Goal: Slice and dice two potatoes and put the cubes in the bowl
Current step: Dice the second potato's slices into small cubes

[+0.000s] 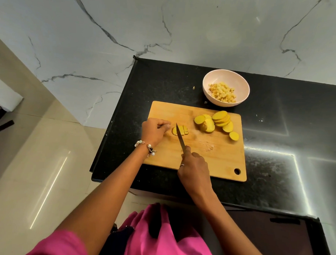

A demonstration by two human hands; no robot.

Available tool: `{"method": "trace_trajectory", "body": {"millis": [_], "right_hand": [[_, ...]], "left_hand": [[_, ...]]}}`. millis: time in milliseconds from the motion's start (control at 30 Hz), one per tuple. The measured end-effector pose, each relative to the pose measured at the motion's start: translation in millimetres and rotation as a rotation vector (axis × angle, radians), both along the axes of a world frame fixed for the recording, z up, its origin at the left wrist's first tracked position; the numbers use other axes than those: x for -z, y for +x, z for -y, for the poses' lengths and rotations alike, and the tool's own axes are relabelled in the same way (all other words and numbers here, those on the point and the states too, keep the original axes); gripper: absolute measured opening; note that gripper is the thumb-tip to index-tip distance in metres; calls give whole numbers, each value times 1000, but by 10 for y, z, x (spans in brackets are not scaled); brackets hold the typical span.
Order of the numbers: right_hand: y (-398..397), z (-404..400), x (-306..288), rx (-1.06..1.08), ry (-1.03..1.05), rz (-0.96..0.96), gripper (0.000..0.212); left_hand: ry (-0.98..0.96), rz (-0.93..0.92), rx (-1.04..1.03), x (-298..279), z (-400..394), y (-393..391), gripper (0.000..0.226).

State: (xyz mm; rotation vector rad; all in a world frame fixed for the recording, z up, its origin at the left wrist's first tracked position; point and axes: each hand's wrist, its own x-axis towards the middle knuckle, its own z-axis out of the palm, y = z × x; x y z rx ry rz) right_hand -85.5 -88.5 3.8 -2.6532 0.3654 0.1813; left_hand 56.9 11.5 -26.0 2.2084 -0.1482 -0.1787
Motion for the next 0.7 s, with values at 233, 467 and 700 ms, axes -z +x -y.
{"method": "trace_trajectory", "body": {"millis": [233,467,700], "right_hand": [[225,-287,118,-8,23,-16,56],[302,-289,137,176,52,-18,57],[46,-33,126,288,38,-51,58]], "left_hand": [[-152,-29,-218,-4,-35,-15,19],[-130,-7,-193,3,58,-30,17],[-137,1,-124,-1,180,9,16]]}}
